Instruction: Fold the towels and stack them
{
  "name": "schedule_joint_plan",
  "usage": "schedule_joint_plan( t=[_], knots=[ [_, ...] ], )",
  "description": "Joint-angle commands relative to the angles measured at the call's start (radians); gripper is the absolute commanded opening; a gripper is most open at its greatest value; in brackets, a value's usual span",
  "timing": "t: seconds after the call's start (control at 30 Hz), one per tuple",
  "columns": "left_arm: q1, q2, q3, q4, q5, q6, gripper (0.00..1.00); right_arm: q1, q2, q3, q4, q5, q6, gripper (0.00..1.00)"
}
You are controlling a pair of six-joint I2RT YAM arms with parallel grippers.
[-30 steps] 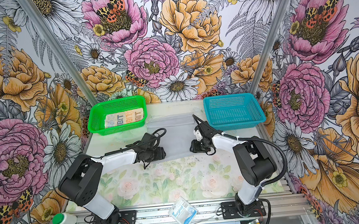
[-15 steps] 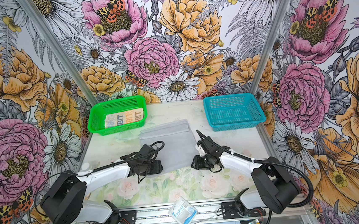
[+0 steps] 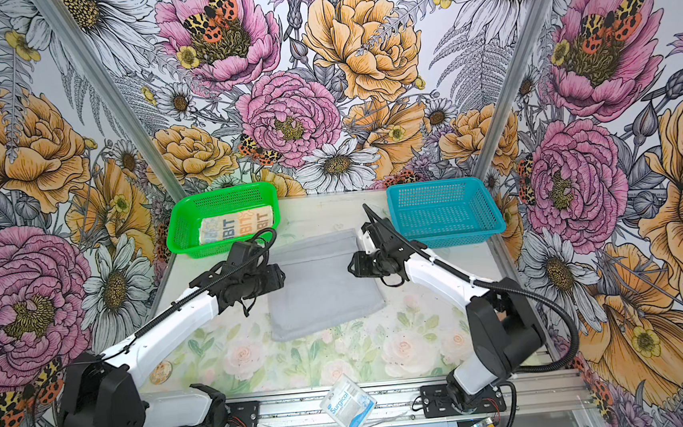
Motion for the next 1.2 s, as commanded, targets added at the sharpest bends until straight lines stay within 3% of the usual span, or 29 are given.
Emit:
schedule_joint_plan(
  t=[0.0, 0.17, 0.6, 1.17],
  knots=[
    [0.098, 0.09, 0.049, 0.048, 0.029, 0.055, 0.59, -0.034, 0.147, 0.139, 0.002, 0.057, -0.106, 0.42],
    [0.191, 0.21, 0.089, 0.11, 0.067, 0.056, 0.53, -0.069, 0.275, 0.238, 0.002, 0.057, -0.136, 0.41],
    [0.226, 0.426, 0.144, 0.273, 0.123, -0.003, 0.41, -0.102, 0.411, 0.331, 0.003, 0.026, -0.165, 0.42],
    [0.229, 0.469, 0.158, 0.305, 0.129, -0.009, 0.39, -0.102, 0.487, 0.373, 0.004, 0.009, -0.168, 0.4]
  ],
)
